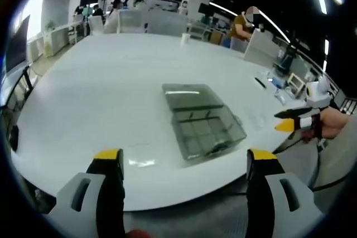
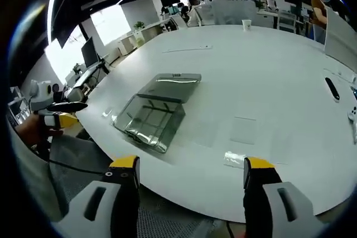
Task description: Insert the divider into the dual guide fixture by aligning both edges with the guide slots and pushing it downward to the bottom, including one-sided entry, uneven engagement, binding, and posture correction.
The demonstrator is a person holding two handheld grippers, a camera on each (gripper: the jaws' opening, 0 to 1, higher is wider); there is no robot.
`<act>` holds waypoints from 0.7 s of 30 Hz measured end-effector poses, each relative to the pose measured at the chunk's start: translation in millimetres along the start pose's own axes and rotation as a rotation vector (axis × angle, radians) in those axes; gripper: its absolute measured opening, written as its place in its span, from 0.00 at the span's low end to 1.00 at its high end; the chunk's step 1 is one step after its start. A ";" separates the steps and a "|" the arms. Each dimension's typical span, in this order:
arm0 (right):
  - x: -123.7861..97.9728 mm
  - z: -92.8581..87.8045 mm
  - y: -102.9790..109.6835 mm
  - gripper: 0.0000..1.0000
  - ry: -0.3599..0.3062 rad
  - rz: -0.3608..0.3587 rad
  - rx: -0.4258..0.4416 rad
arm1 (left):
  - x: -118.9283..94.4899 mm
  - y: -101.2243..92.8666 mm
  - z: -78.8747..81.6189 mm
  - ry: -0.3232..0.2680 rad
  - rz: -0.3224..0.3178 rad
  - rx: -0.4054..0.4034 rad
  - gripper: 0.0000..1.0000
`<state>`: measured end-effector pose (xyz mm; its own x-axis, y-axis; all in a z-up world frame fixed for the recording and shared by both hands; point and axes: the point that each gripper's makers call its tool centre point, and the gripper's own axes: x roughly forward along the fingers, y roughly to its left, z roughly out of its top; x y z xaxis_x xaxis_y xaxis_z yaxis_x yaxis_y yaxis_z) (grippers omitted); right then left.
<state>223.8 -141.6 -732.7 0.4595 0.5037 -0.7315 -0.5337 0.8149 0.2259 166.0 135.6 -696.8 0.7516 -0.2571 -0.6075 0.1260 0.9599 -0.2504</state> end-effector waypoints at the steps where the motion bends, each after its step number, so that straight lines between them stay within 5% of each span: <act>1: 0.7 0.2 -0.4 0.74 0.001 0.001 -0.001 | 0.1 0.0 -0.1 0.000 0.000 0.000 0.89; 21: 13.1 3.3 -10.0 0.73 0.029 0.005 -0.018 | 1.6 -3.5 0.4 -0.003 -0.005 -0.017 0.90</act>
<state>237.4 -142.2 -742.5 0.4358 0.4990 -0.7490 -0.5487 0.8070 0.2184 167.1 131.9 -696.6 0.7530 -0.2614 -0.6039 0.1188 0.9566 -0.2659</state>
